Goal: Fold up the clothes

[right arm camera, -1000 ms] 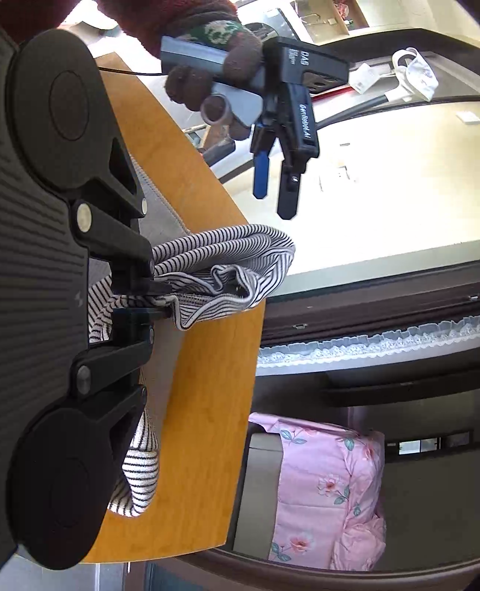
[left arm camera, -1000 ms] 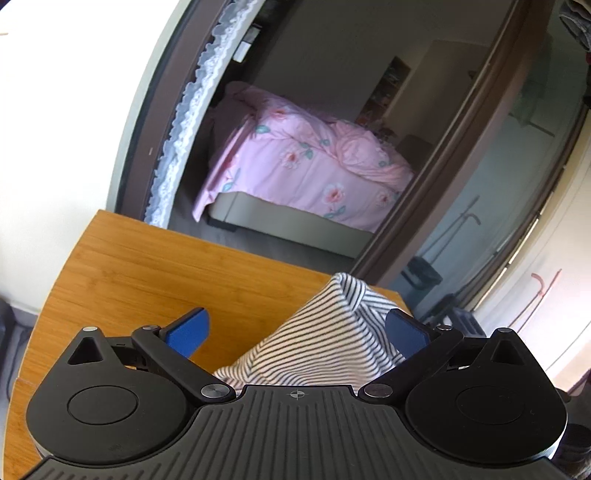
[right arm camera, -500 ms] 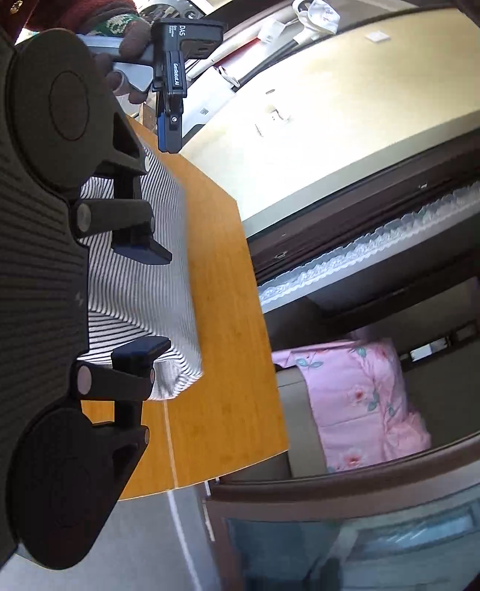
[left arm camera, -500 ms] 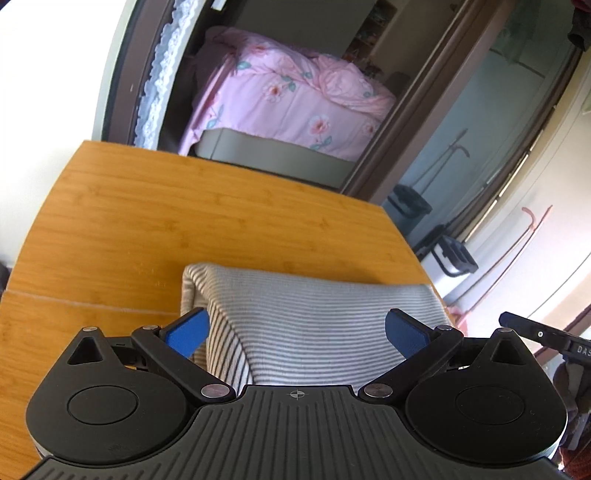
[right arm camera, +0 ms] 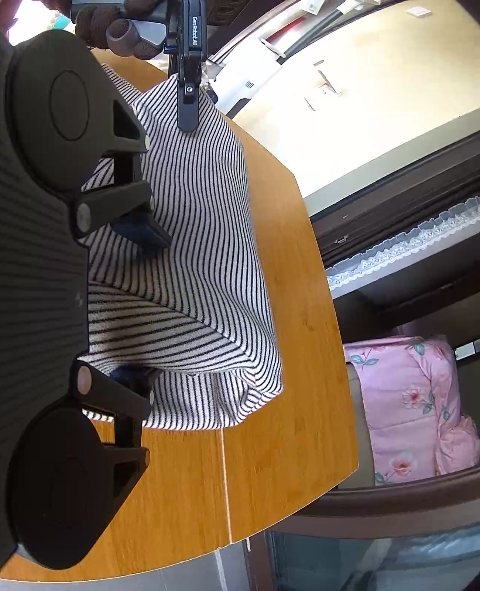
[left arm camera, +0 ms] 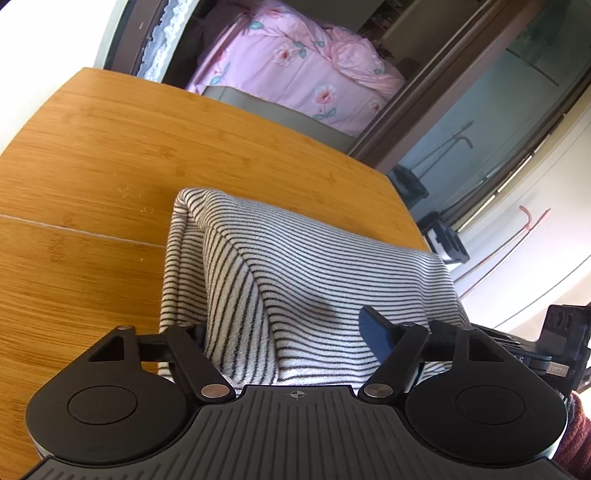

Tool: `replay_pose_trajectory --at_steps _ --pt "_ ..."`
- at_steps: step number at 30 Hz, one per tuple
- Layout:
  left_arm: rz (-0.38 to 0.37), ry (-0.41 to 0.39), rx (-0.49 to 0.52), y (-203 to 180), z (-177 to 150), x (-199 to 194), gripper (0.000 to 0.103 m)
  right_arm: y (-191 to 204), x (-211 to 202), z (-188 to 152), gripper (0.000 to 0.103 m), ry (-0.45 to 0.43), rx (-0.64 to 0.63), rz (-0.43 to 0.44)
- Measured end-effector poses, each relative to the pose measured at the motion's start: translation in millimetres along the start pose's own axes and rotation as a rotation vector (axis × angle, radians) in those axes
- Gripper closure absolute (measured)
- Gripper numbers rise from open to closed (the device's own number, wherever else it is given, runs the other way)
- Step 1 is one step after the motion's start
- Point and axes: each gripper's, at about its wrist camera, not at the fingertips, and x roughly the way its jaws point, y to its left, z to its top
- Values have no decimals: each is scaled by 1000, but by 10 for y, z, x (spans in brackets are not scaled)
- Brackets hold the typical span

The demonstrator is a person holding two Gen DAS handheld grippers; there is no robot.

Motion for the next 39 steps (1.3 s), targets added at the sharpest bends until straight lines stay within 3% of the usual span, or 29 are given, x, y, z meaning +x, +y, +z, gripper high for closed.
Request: replay_pose_trajectory --at_steps 1,2,3,7,9,13,16,18,20,22,25,27,29,31,33,36,39 --pt "0 3 -4 -3 8 41 57 7 8 83 77 -4 6 13" --pt "0 -3 1 -29 50 54 71 14 15 172 79 -9 13 28" --pt "1 -15 13 -73 117 46 74 20 -34 261 81 -29 19 42" --pt "-20 -81 81 -296 308 -179 77 53 -331 511 82 -112 29 103" --pt "-37 -113 128 -427 281 -383 77 76 -466 458 82 -124 13 117" --pt "-49 -110 165 -510 -11 -531 76 66 -543 220 81 -107 -11 110" --pt "-8 -76 159 -445 -258 -385 75 13 -328 -35 79 -59 -33 34" --pt "39 -50 128 -311 -374 -274 72 28 -221 -165 71 -56 -89 -24" --pt "77 -63 114 -196 -440 -268 59 68 -207 -229 68 -72 -137 -53" --pt "114 -97 106 -142 -430 -378 49 110 -264 -202 47 -79 -167 -98" --pt "167 -175 118 -148 -365 -627 45 132 -372 -190 31 -115 -201 -157" --pt "147 -220 133 -213 -347 -799 38 146 -444 -183 19 -139 -223 -196" --pt "105 -255 155 -300 -343 -945 24 124 -499 -154 16 -165 -214 -199" --pt "33 -244 172 -440 -364 -971 20 100 -523 -100 7 -189 -201 -199" --pt "-46 -197 170 -551 -400 -894 18 107 -503 -34 0 -203 -194 -203" --pt "-107 -114 178 -670 -487 -633 9 155 -355 54 0 -188 -233 -262" --pt "-95 -39 190 -694 -585 -349 8 130 -130 65 0 -107 -238 -332"
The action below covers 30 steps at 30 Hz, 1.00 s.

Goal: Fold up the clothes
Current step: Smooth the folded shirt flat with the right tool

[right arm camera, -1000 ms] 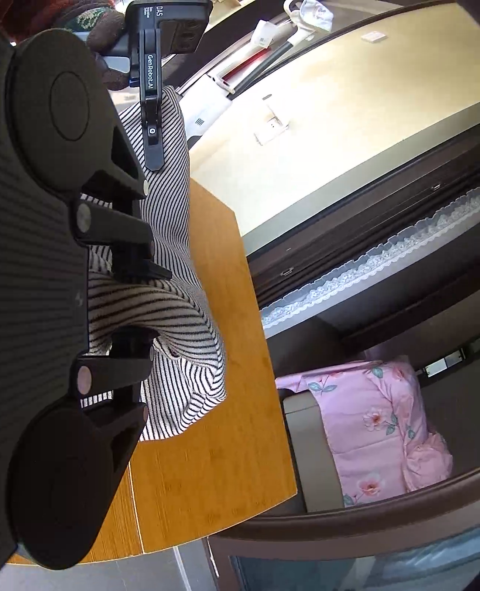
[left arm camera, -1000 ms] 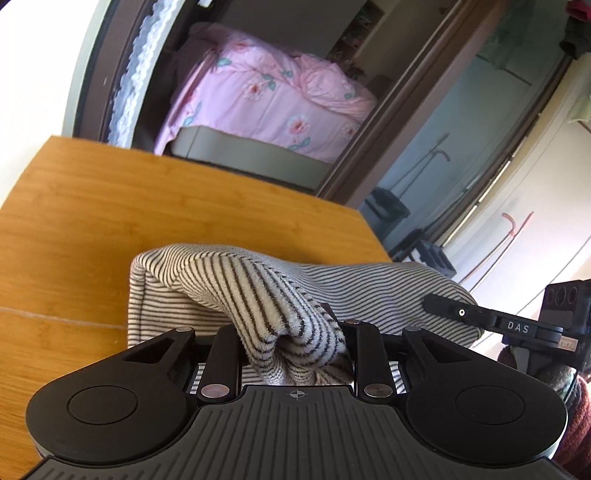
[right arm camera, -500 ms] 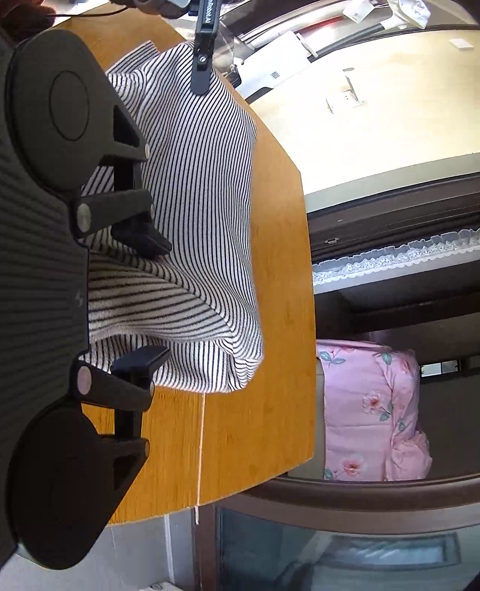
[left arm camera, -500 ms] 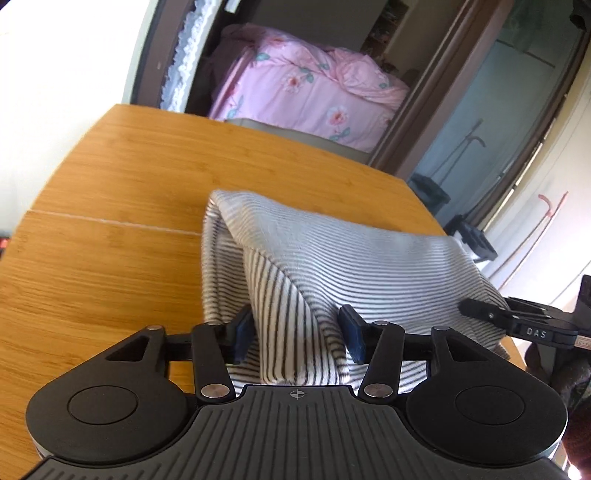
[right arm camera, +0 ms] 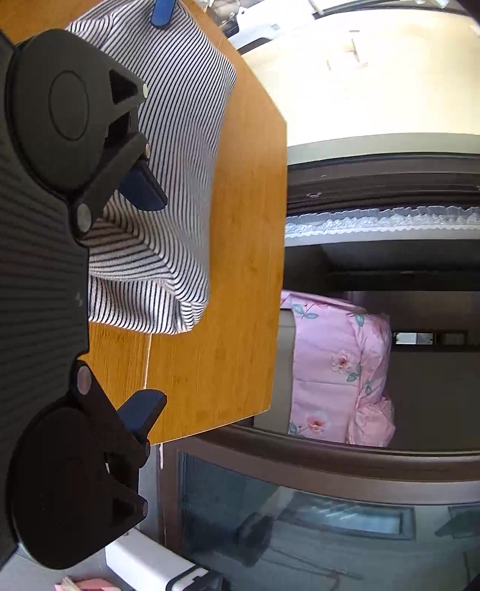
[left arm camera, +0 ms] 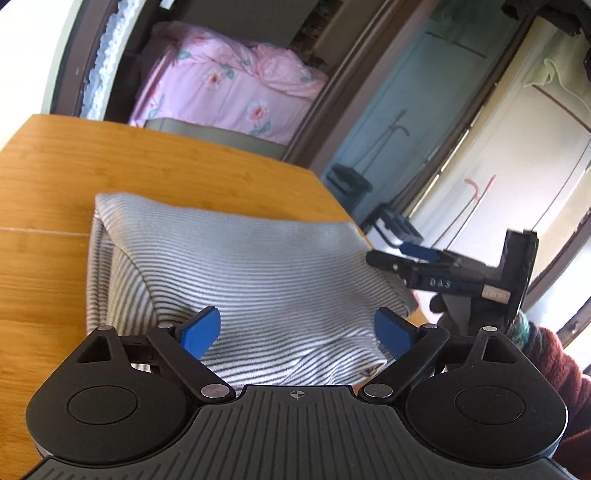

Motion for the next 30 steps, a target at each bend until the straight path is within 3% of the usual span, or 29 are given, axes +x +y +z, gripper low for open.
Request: replay_pose_trajectory --at_steps 3,6,11,15,18,22,25,27,30 --pt "33 5 28 74 -11 184 8 29 82 -104 0 37 9 17" --pt "37 -2 -21 209 147 270 8 75 46 -204 0 44 32 57" --pt "128 -59 -98 453 501 449 8 279 -99 -269 0 57 -8 148" --pt "150 -77 -142 475 613 435 7 389 -299 -179 0 -13 -83 164" --pt "159 -66 -103 339 550 318 4 224 -336 -28 0 -59 -36 133" --pt "96 -18 -67 132 355 139 2 28 -134 131 0 -51 -12 74" --pt "-3 22 -96 50 251 81 2 11 160 121 0 3 -63 -12" --pt "-49 68 -130 42 182 114 1 -4 285 49 0 36 -50 -14" --pt "-42 112 -135 93 98 256 1 -38 260 -7 0 31 0 -9"
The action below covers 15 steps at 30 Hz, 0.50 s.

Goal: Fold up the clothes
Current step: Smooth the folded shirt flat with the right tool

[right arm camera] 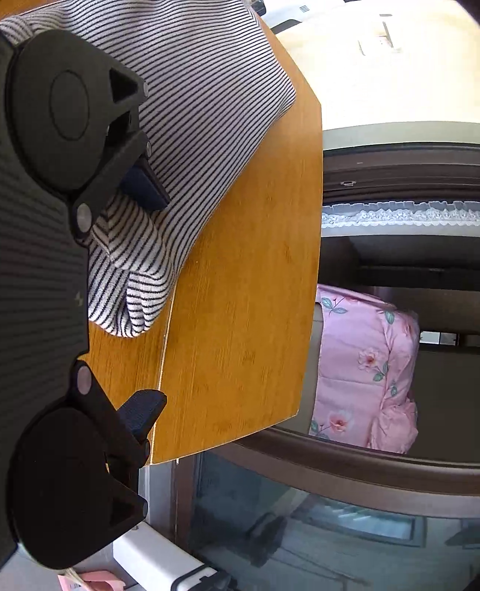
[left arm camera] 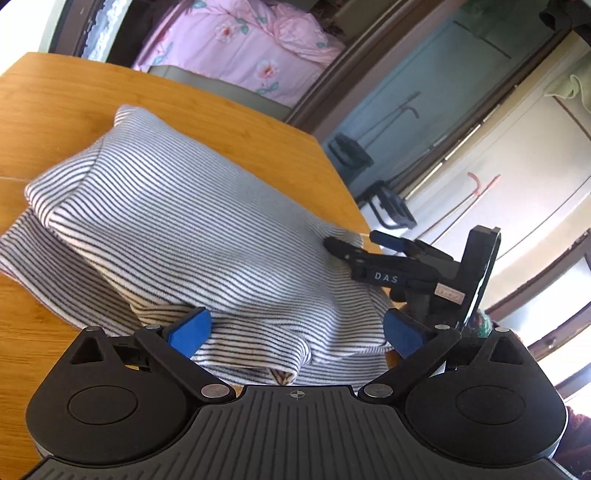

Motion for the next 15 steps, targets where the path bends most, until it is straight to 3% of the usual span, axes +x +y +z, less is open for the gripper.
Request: replay_pose_trajectory --at_steps 6,10,15 --pt "11 -41 -41 177 265 221 0 49 -196 -140 0 -1 -7 -15" --pt "85 -131 5 268 456 338 0 150 -331 -261 0 14 24 76" --pt "170 -172 52 246 587 384 0 366 -484 -291 0 23 -41 169"
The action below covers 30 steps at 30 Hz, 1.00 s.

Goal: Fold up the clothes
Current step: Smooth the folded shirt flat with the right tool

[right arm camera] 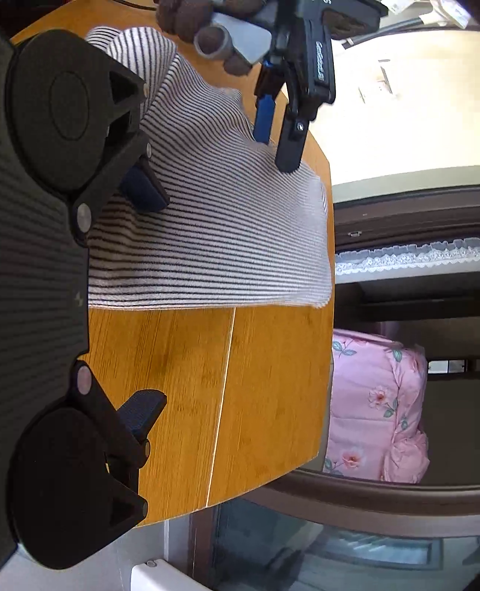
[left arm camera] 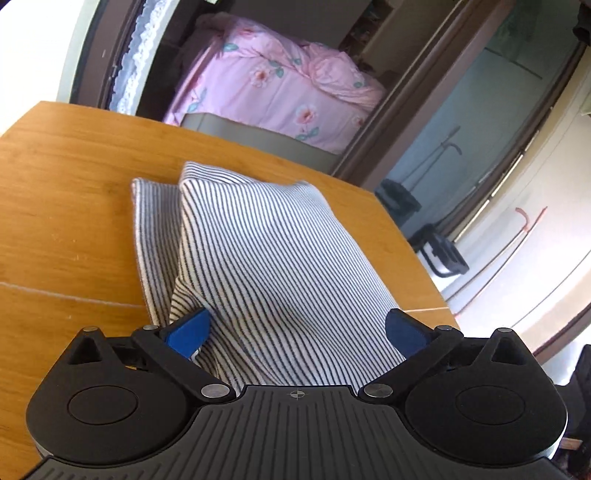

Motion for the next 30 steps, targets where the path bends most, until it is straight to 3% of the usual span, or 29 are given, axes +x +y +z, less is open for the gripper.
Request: replay_pose_trajectory --at_steps 4,7,12,16,21,26,30 --pt "67 -21 101 -96 -71 -194 0 46 -136 101 0 -48 -10 41" --pt "46 -18 161 -201 -201 -392 0 -46 -191 150 0 -73 36 46" --pt "30 17 285 -407 -484 -568 0 -4 -70 -36 0 2 5 -30" --pt "100 35 449 -537 -729 -545 0 -25 -135 -135 0 -2 54 -8" --pt "125 64 406 -426 -729 -593 0 -30 -347 -73 0 -34 15 29" --pt "174 68 362 -241 -729 -737 0 -94 -460 5 0 -89 80 68" --pt "179 63 309 -132 -687 -850 0 78 -169 -102 0 30 -10 5"
